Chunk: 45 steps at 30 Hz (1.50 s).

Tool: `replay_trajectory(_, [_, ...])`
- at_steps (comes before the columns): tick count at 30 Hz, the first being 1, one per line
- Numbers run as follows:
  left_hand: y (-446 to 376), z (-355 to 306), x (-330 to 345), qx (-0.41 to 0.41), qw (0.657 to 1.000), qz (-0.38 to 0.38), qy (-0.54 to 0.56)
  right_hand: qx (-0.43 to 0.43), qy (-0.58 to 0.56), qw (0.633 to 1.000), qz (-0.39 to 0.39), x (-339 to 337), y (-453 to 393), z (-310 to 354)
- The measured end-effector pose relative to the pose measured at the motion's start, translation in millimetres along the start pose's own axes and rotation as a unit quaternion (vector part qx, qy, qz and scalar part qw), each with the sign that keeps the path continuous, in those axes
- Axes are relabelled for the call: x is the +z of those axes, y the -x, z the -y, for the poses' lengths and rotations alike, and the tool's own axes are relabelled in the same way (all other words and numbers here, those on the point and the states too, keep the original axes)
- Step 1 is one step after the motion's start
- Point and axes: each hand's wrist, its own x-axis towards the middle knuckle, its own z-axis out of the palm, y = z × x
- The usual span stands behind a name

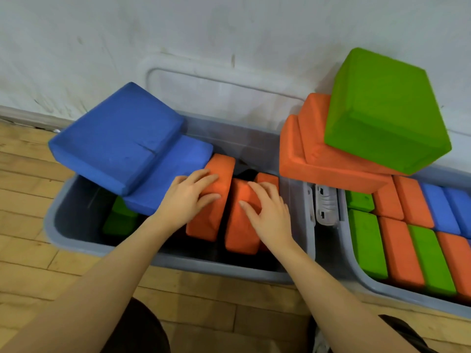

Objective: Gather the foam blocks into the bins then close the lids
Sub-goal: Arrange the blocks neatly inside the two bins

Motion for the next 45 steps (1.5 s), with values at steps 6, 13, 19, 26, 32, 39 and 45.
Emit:
replay_trajectory(6, [-11, 0, 16, -0.032, 0.996, -0.054, -0.065, 0.005, -0.008, 1.0, 0.0, 13, -12, 4])
replay_trajectory(13, [-11, 10, 48, 0.007, 0.982, -0.039, -0.184, -0.044, 0.076, 0.987, 0.136, 18, -11, -13])
replay_trajectory(19, [-43, 11, 43, -0.043, 0.973, -0.019, -0.226, -0.06, 0.141, 0.988, 0.034, 23, -41, -6])
replay_trajectory(26, [-79, 8, 34, -0.111, 0.978, -0.033, -0.175, -0.085, 0.152, 0.974, 0.144, 25, -33, -21])
replay_trajectory(32, [-66, 1, 29, -0.054, 0.991, -0.063, -0.103, -0.031, 0.102, 0.989, 0.101, 33, -27, -20])
replay_trajectory(39, [-31, 21, 42, 0.074, 0.976, 0.052, -0.197, -0.038, 0.025, 0.998, 0.05, 45, -28, -18])
replay_trajectory(45, [-65, 25, 42, 0.038, 0.991, 0.061, -0.111, -0.075, 0.018, 0.997, 0.005, 45, -26, -23])
